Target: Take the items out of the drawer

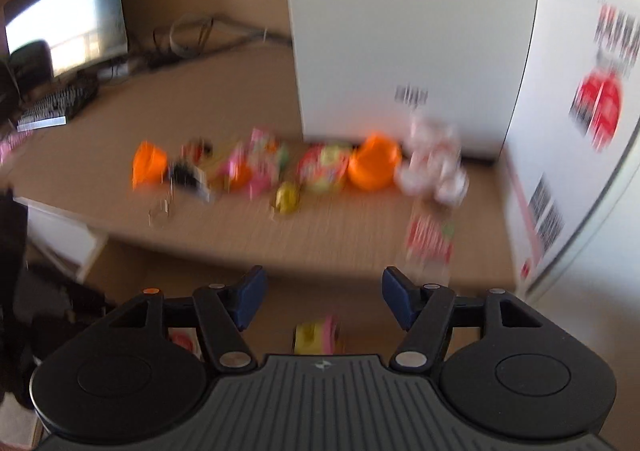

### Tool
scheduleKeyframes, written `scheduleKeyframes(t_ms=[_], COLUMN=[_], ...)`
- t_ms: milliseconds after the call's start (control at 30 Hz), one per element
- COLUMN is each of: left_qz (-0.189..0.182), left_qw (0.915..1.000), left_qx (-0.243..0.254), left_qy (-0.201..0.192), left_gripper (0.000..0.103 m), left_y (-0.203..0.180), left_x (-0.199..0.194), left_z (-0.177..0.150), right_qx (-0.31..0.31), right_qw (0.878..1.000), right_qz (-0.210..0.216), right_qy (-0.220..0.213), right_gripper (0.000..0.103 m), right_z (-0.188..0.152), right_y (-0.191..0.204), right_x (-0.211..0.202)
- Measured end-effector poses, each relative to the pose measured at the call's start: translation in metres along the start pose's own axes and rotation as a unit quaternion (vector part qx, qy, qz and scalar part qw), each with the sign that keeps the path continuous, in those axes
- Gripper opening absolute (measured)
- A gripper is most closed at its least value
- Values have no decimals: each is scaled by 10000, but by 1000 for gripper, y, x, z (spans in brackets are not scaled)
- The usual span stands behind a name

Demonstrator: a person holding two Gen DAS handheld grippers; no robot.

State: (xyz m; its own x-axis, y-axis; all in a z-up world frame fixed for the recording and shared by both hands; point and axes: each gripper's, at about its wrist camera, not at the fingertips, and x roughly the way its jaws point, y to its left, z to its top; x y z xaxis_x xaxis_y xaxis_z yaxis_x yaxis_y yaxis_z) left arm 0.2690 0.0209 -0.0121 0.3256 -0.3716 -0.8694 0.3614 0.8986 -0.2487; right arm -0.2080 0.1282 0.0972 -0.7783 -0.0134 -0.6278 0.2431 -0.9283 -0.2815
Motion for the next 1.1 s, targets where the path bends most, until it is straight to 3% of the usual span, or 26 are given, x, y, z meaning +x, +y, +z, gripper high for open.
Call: scheduleKeyframes(t_ms=[167,333,467,533,700,800,867,967,1100], left_qz=[106,72,71,194,351,305,405,315,232], left_qw=[9997,9999,9997,9995,9958,9965,9972,9982,9970], left_qx=[-194,-21,53,195,807,725,611,502,742], left_qy=[-141,-91,-247,-147,-263,-280,-149,13,41], left_gripper=[16,16,17,17,20,24,33,33,34], left_y=[16,17,7,3,-9,-5,0,9,7], left_x=[12,25,33,41,46,46,49,51,50], left_z=[-3,1,5,6,-2,-3,-2,-3,-4], right_qx=[112,123,105,99,132,112,96,63,18], right_qw=[9979,9952,9945,9944,9936,9933,9931,9929,9928], right_qz=[48,136,238,227,206,225,242,269,283], right_qy=[641,956,1016,1027,1101,1125,1143,1161,1160], right_gripper=[64,64,64,64,64,64,64,64,64], right_z=[-40,-60,-63,-63,-66,-68,-68,-68,-69], right_y=[1,5,8,7,4,5,6,6,7], right_x=[37,53,58,59,64,68,69,71,72])
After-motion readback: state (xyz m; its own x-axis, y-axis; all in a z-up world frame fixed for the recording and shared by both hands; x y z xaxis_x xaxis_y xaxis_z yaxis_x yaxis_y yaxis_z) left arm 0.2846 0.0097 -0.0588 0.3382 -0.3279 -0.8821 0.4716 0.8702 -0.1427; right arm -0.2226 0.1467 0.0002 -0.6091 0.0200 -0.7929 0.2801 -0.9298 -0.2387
